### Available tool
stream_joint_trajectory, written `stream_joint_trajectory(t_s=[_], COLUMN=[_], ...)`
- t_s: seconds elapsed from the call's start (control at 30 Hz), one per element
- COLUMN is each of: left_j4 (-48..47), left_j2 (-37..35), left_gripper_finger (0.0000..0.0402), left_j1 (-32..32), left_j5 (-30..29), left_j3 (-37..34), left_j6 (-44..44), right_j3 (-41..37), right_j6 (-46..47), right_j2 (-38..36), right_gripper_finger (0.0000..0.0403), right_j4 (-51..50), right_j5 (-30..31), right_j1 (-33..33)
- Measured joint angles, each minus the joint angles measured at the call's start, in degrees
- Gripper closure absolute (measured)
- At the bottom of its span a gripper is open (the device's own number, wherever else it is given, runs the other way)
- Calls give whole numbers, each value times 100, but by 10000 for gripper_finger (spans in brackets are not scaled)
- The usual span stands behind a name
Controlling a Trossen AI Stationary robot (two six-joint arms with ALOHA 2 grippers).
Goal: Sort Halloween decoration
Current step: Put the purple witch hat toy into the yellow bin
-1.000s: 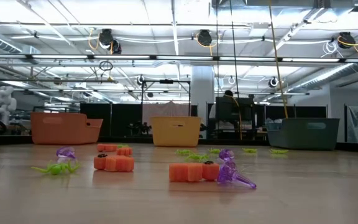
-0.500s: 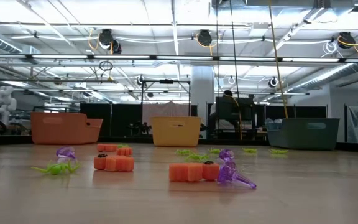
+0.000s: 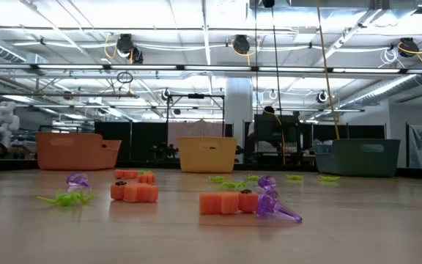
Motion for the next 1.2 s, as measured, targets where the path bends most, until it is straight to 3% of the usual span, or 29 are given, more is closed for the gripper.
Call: stream_joint_trajectory(t_s=[0.13, 0.3, 0.5, 0.93, 1.2], left_j4=[-2, -2, -17, -46, -46], left_j2=[0, 0, 0, 0, 0], left_gripper_finger=[254, 254, 254, 254, 254], left_j1=[0, 0, 4, 251, 453], left_j5=[-229, -586, -739, -768, -768], left_j3=[0, 0, 2, 2, 2], left_j6=[3, 5, -6, -14, -9], right_j3=[0, 0, 0, 3, 1039], right_j6=[286, -61, 42, 35, -1171], right_j2=[4, 57, 416, 1390, 2192], right_gripper_finger=[403, 403, 403, 403, 403], right_j4=[-32, -260, -264, -330, -1840], right_j5=[21, 440, 418, -349, -500], right_j1=[-87, -248, -675, -1716, -2161])
